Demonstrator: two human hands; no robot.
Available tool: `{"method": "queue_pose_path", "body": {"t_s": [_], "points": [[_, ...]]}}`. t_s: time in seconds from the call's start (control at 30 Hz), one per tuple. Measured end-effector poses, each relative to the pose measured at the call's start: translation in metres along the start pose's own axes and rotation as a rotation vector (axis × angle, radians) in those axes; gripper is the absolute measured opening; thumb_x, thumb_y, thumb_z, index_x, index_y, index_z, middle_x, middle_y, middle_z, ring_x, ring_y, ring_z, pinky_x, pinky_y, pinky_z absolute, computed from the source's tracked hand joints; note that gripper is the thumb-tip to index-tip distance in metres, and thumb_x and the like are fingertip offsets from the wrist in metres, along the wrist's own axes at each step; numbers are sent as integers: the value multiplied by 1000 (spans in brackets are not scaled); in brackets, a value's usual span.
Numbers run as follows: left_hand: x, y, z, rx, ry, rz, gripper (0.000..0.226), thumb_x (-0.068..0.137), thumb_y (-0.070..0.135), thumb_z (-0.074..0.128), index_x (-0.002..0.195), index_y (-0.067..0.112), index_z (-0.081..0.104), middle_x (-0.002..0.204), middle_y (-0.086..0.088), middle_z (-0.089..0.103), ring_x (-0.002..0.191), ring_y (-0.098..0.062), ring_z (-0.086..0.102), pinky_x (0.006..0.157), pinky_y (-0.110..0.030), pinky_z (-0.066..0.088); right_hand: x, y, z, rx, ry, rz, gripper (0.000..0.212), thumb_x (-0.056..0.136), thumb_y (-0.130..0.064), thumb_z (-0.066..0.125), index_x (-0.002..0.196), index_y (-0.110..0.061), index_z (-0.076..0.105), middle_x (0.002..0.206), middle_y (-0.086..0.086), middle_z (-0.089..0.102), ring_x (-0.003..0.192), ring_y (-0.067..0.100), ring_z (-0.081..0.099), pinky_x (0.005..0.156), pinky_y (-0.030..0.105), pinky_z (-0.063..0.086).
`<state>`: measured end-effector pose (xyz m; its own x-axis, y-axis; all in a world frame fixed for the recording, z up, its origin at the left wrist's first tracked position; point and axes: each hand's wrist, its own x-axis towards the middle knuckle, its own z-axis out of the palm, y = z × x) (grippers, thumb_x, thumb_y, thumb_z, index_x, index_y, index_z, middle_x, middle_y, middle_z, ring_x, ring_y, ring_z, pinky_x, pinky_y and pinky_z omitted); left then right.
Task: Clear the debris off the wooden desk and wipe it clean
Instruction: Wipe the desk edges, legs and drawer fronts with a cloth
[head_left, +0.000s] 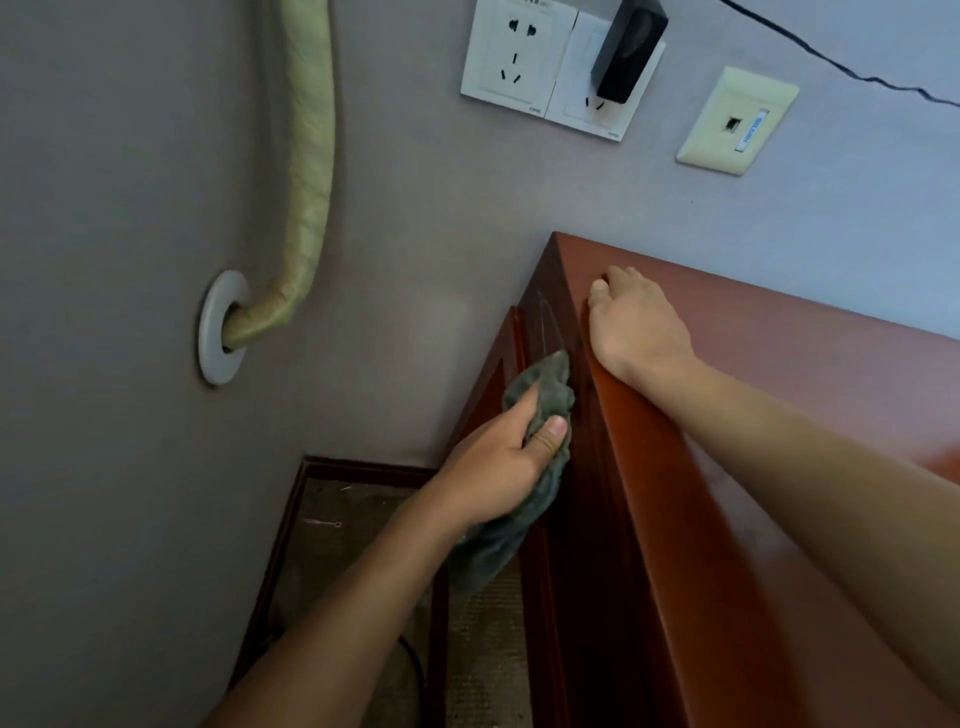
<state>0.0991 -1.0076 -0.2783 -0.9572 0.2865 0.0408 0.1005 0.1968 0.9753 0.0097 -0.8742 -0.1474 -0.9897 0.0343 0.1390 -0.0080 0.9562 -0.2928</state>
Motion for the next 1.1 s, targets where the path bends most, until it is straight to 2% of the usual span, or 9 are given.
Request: {"method": "queue_pose_path", "body": {"t_s": [0.13, 0.27, 0.33, 0.4, 0.57, 0.67, 0.8, 0.97, 1.1], "points": [[14, -3, -12, 19, -11, -4, 59, 88, 79, 40, 143, 79, 17, 160, 23, 39, 150, -4, 35, 125, -38, 29, 3, -2, 3, -34, 22, -18, 39, 110, -27, 27, 115, -3, 57, 125, 20, 56, 121, 42, 50, 103, 51, 42], [38, 9, -21, 16, 5, -44, 60, 104, 51, 48, 159, 30, 37, 157, 8, 47, 147, -11, 41, 122, -26, 27, 2, -5, 3, -96, 21, -15, 47, 107, -30, 23, 122, -3, 58, 133, 23, 56, 129, 43, 48, 110, 50, 40], [47, 16, -28, 51, -27, -82, 50, 111, 38, 43, 158, 24, 40, 156, 3, 48, 145, -15, 43, 112, -19, 27, 5, -5, 5, -123, 17, -30, 67, 97, -39, 8, 120, -3, 59, 132, 22, 57, 127, 41, 49, 111, 51, 39], [46, 24, -26, 45, -5, -41, 53, 111, 37, 43, 162, 25, 33, 161, 7, 41, 150, -12, 35, 119, -21, 22, 6, -2, 6, -141, 24, -44, 78, 89, -41, -2, 118, -4, 60, 130, 20, 57, 124, 39, 49, 110, 52, 40], [29, 43, -18, -75, 65, 106, 60, 100, 55, 44, 157, 42, 37, 158, 20, 44, 147, 2, 37, 121, -24, 27, -2, -5, 2, -20, 26, 40, 35, 106, -15, 31, 126, -1, 56, 133, 19, 55, 126, 39, 49, 104, 48, 42], [55, 30, -24, 40, 105, 16, 66, 98, 63, 37, 159, 38, 35, 161, 12, 42, 148, -8, 37, 123, -33, 28, -1, -5, 5, -40, 43, 8, 53, 104, -29, 16, 125, -1, 57, 134, 19, 56, 127, 40, 48, 109, 51, 39], [81, 15, -31, 155, 119, -223, 75, 101, 65, 33, 159, 18, 38, 164, -5, 39, 151, -22, 35, 126, -42, 26, 0, -3, 6, -61, 34, -2, 46, 108, -28, 26, 135, -3, 54, 144, 20, 52, 137, 39, 42, 117, 50, 34], [10, 24, -1, 124, 154, -67, 80, 91, 77, 32, 154, 30, 44, 160, 7, 46, 149, -12, 39, 125, -42, 29, 3, 1, 9, -113, 33, -43, 49, 108, -29, 26, 140, -3, 51, 149, 19, 49, 139, 39, 40, 117, 52, 33], [42, 22, -9, 148, 237, 2, 68, 102, 61, 36, 157, 22, 42, 164, -2, 38, 153, -17, 31, 127, -38, 22, 2, 0, 10, -110, 34, -39, 51, 108, -29, 26, 148, -3, 46, 155, 19, 44, 144, 38, 36, 119, 52, 30]]}}
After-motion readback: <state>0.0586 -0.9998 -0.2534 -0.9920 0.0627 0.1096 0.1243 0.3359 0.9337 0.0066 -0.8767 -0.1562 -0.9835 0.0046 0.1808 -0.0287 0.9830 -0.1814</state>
